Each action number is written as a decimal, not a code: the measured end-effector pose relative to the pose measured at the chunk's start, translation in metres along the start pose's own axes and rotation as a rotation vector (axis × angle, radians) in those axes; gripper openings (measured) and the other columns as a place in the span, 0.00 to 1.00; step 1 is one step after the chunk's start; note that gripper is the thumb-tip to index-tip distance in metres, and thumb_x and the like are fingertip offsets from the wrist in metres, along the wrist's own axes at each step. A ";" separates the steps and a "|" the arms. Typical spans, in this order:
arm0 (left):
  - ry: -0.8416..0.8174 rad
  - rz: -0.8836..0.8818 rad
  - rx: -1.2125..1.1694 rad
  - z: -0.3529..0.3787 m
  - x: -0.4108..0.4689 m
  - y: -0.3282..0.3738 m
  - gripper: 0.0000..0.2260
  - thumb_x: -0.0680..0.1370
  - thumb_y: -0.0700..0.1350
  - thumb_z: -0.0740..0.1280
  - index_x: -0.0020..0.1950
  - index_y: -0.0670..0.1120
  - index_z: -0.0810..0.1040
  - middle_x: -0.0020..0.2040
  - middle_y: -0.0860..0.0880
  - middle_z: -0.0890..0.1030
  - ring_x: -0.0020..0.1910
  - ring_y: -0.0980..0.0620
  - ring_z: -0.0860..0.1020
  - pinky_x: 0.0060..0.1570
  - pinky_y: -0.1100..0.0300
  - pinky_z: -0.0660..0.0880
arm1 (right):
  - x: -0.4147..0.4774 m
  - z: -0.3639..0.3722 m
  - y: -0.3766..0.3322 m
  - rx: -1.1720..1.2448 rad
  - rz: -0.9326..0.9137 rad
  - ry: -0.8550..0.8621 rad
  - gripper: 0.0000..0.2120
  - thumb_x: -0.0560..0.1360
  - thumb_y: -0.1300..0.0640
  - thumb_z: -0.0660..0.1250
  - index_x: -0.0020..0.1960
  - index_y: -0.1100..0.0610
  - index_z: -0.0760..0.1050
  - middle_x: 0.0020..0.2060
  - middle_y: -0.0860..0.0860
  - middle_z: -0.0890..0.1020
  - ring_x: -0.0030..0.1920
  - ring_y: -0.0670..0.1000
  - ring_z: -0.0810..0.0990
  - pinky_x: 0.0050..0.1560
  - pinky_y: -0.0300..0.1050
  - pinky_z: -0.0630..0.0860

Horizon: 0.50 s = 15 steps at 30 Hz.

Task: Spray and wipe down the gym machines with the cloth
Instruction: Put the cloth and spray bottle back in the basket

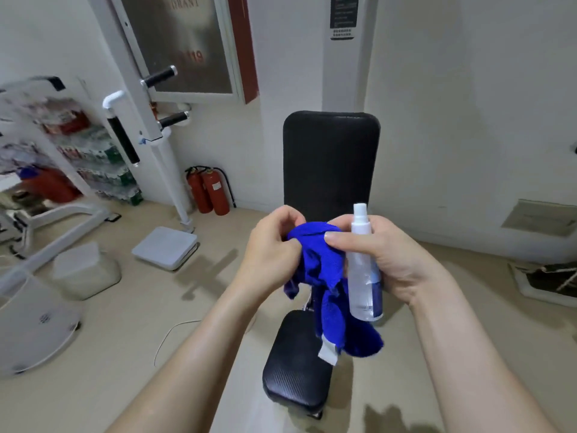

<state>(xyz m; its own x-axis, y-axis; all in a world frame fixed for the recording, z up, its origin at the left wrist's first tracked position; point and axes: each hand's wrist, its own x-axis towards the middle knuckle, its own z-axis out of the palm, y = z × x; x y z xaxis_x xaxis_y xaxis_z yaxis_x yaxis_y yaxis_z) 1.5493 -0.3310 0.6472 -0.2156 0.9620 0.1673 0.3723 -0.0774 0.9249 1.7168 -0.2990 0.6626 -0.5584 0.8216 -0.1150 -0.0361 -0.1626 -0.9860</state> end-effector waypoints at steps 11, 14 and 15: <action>-0.265 -0.027 0.516 -0.115 -0.061 0.000 0.24 0.67 0.46 0.76 0.55 0.62 0.69 0.48 0.52 0.73 0.45 0.54 0.75 0.47 0.57 0.74 | 0.026 0.070 -0.012 -0.304 -0.060 -0.012 0.07 0.71 0.62 0.73 0.35 0.58 0.80 0.27 0.53 0.77 0.28 0.50 0.73 0.33 0.42 0.72; -0.101 0.054 0.793 -0.134 -0.080 -0.020 0.26 0.68 0.52 0.75 0.61 0.62 0.67 0.54 0.55 0.69 0.53 0.54 0.73 0.53 0.56 0.73 | 0.037 0.104 -0.007 0.036 0.072 -0.208 0.11 0.74 0.63 0.68 0.33 0.58 0.78 0.29 0.54 0.76 0.29 0.52 0.74 0.31 0.42 0.72; -0.018 0.068 0.784 -0.140 -0.087 -0.027 0.22 0.69 0.54 0.74 0.60 0.60 0.71 0.54 0.55 0.69 0.52 0.55 0.74 0.53 0.56 0.73 | 0.040 0.119 -0.006 0.116 0.103 -0.257 0.09 0.74 0.63 0.67 0.36 0.59 0.79 0.30 0.55 0.77 0.30 0.52 0.75 0.32 0.42 0.73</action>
<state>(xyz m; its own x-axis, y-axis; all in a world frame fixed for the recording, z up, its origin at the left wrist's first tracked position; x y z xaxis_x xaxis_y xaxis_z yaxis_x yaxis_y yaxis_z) 1.4320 -0.4489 0.6558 -0.1576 0.9663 0.2033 0.9137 0.0646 0.4013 1.5962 -0.3302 0.6778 -0.7552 0.6345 -0.1649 -0.0546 -0.3115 -0.9487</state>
